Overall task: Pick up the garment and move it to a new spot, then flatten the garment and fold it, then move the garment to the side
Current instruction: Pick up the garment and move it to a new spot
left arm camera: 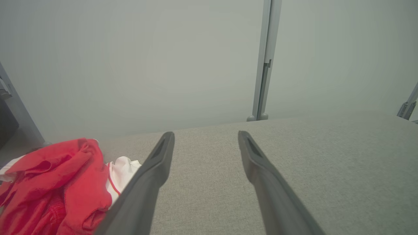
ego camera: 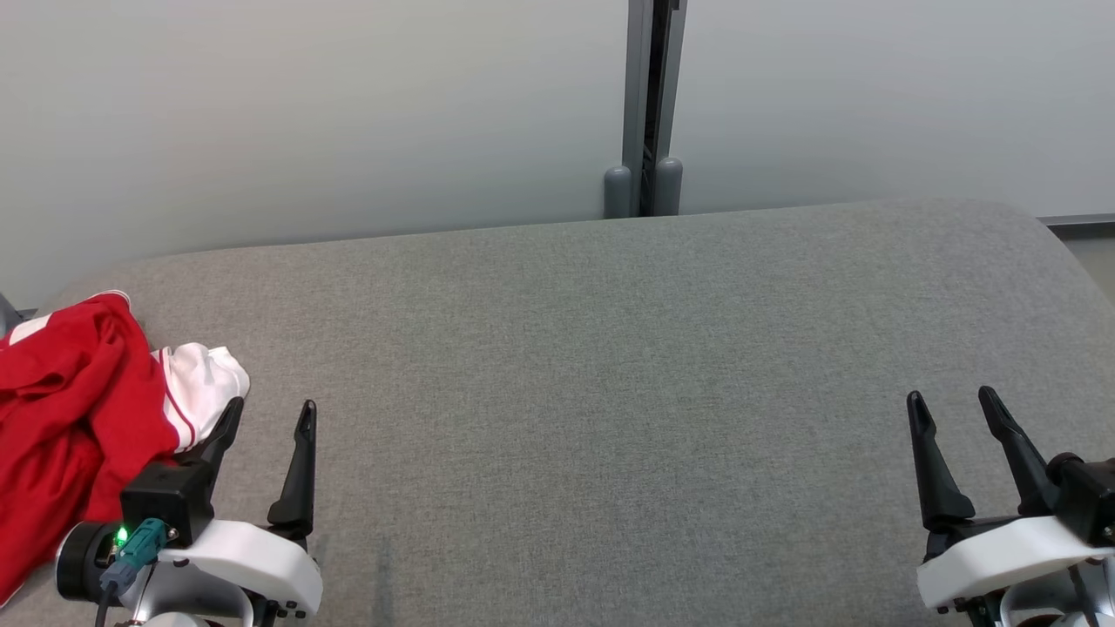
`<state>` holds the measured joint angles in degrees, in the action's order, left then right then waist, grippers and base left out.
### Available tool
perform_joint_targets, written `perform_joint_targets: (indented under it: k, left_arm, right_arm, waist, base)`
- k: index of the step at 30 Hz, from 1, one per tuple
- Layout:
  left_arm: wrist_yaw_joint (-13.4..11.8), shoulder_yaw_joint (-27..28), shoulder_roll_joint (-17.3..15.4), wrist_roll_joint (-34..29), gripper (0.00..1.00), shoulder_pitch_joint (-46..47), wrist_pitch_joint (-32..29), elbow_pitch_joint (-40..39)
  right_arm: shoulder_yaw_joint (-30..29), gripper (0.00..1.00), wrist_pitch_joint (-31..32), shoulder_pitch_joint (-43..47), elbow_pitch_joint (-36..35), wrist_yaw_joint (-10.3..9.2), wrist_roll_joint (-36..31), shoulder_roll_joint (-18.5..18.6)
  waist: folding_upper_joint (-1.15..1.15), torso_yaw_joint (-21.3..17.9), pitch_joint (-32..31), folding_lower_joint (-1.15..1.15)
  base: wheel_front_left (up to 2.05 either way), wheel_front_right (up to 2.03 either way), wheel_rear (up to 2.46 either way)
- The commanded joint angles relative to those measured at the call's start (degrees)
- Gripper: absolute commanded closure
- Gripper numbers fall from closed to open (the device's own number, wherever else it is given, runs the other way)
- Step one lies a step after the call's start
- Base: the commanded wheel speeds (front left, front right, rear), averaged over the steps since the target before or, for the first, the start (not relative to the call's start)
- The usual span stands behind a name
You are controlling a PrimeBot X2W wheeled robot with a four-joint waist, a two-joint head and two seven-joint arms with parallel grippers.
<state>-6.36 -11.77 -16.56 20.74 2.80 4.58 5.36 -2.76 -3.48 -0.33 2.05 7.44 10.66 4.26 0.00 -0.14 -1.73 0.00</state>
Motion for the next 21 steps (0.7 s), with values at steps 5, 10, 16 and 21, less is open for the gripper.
perform_joint_targets:
  k: [5, 10, 16, 21]
  left_arm:
    - [0.2, 0.0, 0.2, 0.8, 0.00, 0.8, 0.3, 0.4]
    - [0.2, 0.0, 0.4, 1.5, 0.00, 1.5, 0.8, 1.0]
    - [-0.1, 0.5, 0.1, 1.7, 0.00, 2.0, 1.5, 1.6]
    - [-0.5, 1.1, -0.2, 2.1, 0.00, 2.2, 2.0, 1.8]
  right_arm:
    - [-0.7, 0.00, 0.3, 0.7, -0.2, 0.08, -0.1, -0.1]
    - [-0.3, 0.00, 0.9, 0.6, -0.8, 0.08, -0.3, -0.4]
    - [0.9, 0.00, 1.6, 0.5, -2.4, 0.08, -0.2, -0.7]
    - [2.0, 0.00, 1.8, 0.6, -3.3, 0.08, 0.2, -0.9]
  waist:
    - [0.00, 1.2, 0.0, 0.00]
    - [0.00, 4.3, 0.1, 0.00]
    - [0.00, 10.1, 0.2, 0.00]
    - [0.00, 15.6, 0.0, 0.00]
  base:
    - [0.00, 0.00, 0.00]
    - [0.00, 0.00, 0.00]
    - [0.00, 0.00, 0.00]
    - [0.00, 0.00, 0.00]
